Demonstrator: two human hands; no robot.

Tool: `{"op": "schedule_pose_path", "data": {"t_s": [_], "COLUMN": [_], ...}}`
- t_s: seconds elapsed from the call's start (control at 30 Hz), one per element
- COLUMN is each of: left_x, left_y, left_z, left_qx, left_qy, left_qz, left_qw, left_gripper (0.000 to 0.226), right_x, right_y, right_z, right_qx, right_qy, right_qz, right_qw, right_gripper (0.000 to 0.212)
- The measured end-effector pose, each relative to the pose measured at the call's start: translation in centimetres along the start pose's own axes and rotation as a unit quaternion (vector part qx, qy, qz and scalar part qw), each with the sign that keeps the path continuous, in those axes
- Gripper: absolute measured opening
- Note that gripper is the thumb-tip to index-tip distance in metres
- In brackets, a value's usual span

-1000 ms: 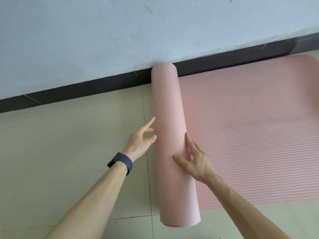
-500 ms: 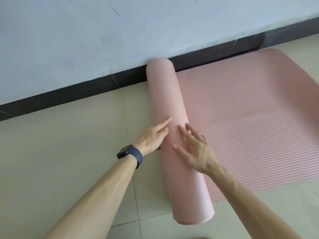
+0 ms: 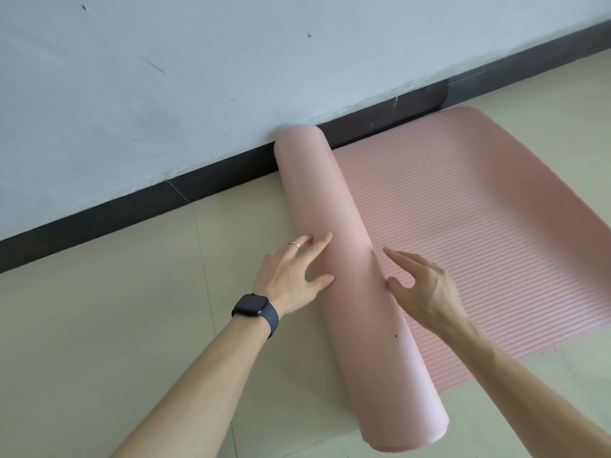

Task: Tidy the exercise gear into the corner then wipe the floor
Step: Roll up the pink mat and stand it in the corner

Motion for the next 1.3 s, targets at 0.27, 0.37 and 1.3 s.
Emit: {"op": "schedule_pose_path", "data": {"t_s": [0.27,0.37,1.3], "left_x": [-0.7,-0.6,2.9], "left_y": [6.1,6.2,14.4], "left_z": [7.7,7.8,26.9], "left_qx": [0.09,0.134,0.131], "left_qy": [-0.05,-0.053,-0.019], "left_qz": [-0.002,0.053,-0.071], "left_qw": [0.995,0.988,0.989], "left_gripper": [0.051,0.047,0.065], "right_x": [-0.6,-3.2,-18.6], "right_y": [-2.2,-1.4,-2.8], "right_z": [-0.9,1.0,16.5], "right_qx": [0.049,0.075,0.257], "right_qy": [-0.13,-0.08,-0.001], "right_qz": [-0.124,-0.116,0.027], "right_qw": [0.982,0.987,0.966], "right_gripper": [0.117,0.114,0.078]}}
Point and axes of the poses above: each hand's wrist, its own y-axis towards the middle knuckle, its own x-axis out of the palm, z = x × y, the point moved 1 cm from there along y, towards the middle knuckle, and after that the axes turned 9 degrees about -z, right-handed, at the moved point
